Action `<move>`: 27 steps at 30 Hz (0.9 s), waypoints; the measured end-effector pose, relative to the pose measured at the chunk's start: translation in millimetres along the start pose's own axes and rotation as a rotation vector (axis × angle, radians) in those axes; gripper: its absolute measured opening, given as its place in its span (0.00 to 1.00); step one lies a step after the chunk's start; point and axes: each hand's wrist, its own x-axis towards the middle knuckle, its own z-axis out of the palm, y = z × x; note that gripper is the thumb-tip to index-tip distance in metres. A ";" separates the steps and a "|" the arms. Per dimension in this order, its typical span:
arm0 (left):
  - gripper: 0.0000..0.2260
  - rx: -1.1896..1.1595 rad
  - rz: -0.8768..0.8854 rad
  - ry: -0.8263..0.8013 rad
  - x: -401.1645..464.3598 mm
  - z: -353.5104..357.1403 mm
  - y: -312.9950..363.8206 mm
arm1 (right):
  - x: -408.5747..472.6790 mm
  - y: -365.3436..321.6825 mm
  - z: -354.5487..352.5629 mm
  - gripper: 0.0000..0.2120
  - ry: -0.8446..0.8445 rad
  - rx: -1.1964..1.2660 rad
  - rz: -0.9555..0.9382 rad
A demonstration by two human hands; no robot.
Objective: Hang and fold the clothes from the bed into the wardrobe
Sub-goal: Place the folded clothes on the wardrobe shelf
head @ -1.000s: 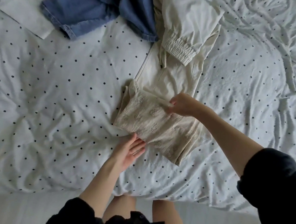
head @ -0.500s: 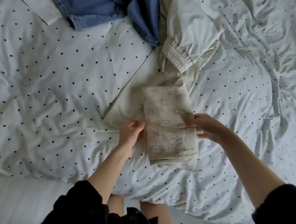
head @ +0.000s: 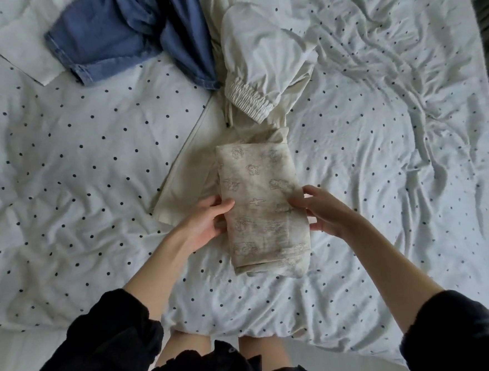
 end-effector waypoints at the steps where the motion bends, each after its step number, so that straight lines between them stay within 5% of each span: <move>1: 0.12 0.020 0.012 -0.008 -5.5 3.7 3.3 | -8.3 -0.4 -1.4 0.11 0.021 0.020 -0.014; 7: 0.12 0.272 0.071 -0.130 -36.1 45.3 30.5 | -86.2 18.4 -22.9 0.02 0.170 0.241 -0.124; 14: 0.09 0.630 0.103 -0.398 -76.2 144.2 19.7 | -195.9 108.9 -34.9 0.04 0.411 0.627 -0.192; 17: 0.07 0.780 0.075 -0.585 -103.3 202.1 -17.5 | -257.4 167.5 -40.3 0.10 0.557 0.779 -0.204; 27: 0.07 1.147 -0.010 -1.200 -260.6 374.6 -242.6 | -491.7 391.6 -12.9 0.07 1.153 1.107 -0.221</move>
